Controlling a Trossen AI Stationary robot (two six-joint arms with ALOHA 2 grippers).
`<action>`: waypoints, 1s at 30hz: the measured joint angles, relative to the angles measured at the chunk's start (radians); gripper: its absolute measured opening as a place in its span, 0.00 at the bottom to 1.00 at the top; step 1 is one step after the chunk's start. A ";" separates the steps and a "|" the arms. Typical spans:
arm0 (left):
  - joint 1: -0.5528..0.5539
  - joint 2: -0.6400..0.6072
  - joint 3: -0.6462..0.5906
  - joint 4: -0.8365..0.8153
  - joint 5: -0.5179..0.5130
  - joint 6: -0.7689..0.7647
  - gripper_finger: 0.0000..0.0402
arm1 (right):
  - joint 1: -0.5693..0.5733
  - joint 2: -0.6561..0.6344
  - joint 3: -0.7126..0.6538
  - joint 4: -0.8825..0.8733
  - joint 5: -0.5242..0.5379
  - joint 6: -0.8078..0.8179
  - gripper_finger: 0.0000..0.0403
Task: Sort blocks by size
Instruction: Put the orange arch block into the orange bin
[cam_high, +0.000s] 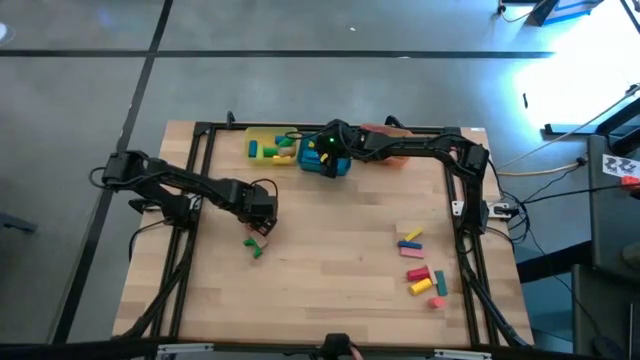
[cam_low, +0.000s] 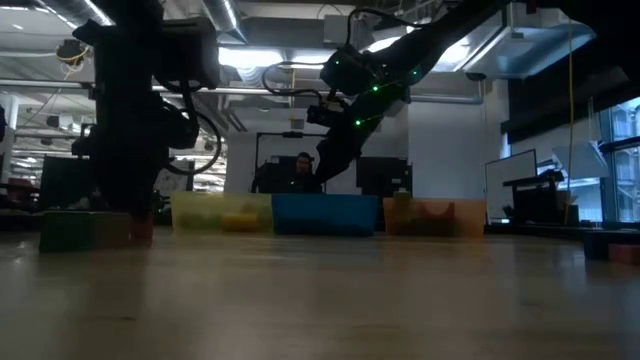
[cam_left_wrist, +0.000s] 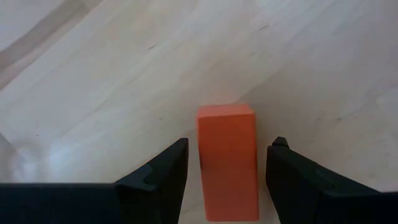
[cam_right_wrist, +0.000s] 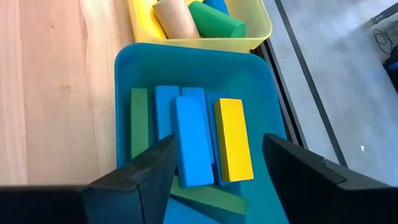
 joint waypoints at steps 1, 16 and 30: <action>0.000 0.001 0.000 -0.001 0.000 0.000 0.45 | 0.000 0.000 0.000 0.000 0.000 0.000 0.60; 0.000 0.014 -0.016 0.045 -0.016 0.003 0.45 | 0.000 0.000 0.000 0.000 0.000 0.000 0.60; 0.000 0.011 -0.113 0.166 -0.025 -0.006 0.44 | 0.002 -0.027 0.000 -0.019 0.055 -0.011 0.60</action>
